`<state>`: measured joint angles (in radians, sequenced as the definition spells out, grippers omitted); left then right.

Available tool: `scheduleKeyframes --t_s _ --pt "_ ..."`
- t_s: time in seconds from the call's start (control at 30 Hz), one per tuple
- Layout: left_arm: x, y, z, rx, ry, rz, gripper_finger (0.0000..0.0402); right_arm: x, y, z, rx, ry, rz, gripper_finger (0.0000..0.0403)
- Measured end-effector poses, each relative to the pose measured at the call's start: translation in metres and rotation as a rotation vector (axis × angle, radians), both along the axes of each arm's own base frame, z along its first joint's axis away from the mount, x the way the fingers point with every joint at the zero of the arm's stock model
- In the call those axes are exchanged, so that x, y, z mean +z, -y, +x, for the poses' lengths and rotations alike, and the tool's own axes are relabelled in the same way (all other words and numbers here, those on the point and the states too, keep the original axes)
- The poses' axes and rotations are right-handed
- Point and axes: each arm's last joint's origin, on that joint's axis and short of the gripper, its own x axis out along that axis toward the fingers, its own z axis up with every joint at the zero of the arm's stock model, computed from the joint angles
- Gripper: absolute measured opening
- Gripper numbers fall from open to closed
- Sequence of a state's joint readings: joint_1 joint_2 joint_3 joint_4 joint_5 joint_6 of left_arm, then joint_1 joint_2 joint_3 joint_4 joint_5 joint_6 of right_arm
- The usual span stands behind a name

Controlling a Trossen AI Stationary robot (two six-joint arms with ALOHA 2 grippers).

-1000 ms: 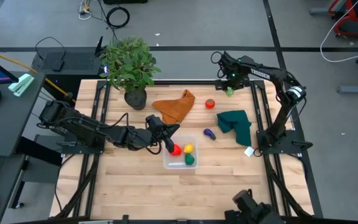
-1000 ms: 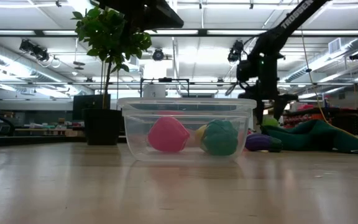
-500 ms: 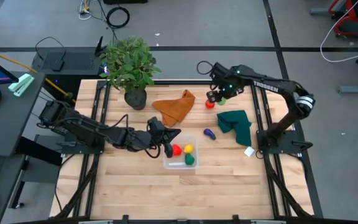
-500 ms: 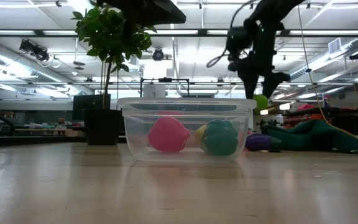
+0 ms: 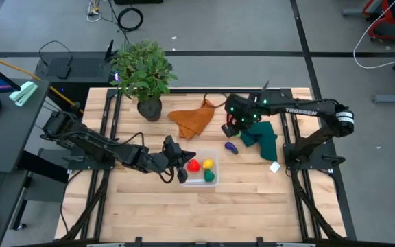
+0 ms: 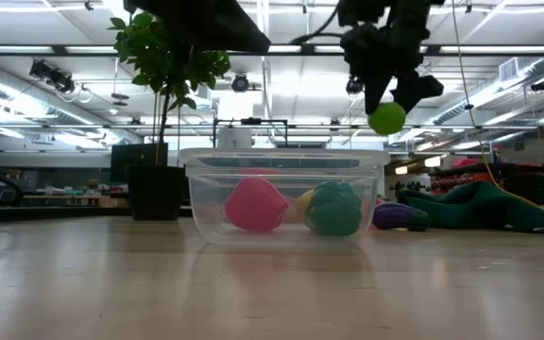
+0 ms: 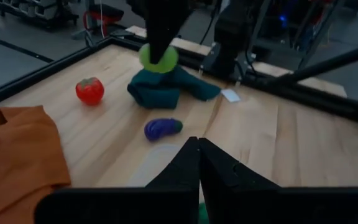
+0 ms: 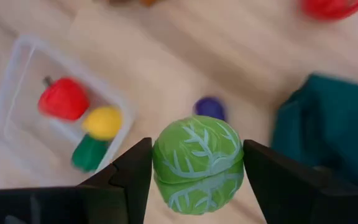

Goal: Pick and placing Produce into tupperware
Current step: Put the cabbage into the transparent bin

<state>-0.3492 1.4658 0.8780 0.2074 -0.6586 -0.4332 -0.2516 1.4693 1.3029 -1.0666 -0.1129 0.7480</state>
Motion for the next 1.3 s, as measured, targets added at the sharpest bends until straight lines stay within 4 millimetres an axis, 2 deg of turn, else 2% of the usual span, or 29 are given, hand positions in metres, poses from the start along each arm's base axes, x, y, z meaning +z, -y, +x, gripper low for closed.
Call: scheduleKeyframes --t_s 0.13,0.27,0.57,0.8,1.1,1.3 --pt "-0.003 0.004 -0.003 -0.013 -0.034 0.012 0.0006 0.001 -0.027 0.007 0.068 0.025 0.035 0.0201" --pt "-0.008 0.006 -0.006 -0.013 -0.084 0.006 0.002 0.003 -0.052 0.016 0.111 0.086 0.055 0.0201" --pt "-0.021 0.01 -0.016 0.001 -0.21 -0.01 0.0005 0.014 -0.094 0.032 0.191 0.285 0.109 0.0201" --pt "-0.025 0.01 -0.019 0.014 -0.243 -0.024 0.0028 0.014 -0.107 0.048 0.297 0.413 0.084 0.0201" --pt "-0.028 0.012 -0.023 0.015 -0.283 -0.026 0.0008 -0.015 -0.116 0.084 0.47 0.394 0.079 0.0201" --pt "-0.03 0.021 -0.028 -0.004 -0.296 -0.039 0.0011 -0.022 -0.119 0.107 0.612 0.397 -0.002 0.0201"
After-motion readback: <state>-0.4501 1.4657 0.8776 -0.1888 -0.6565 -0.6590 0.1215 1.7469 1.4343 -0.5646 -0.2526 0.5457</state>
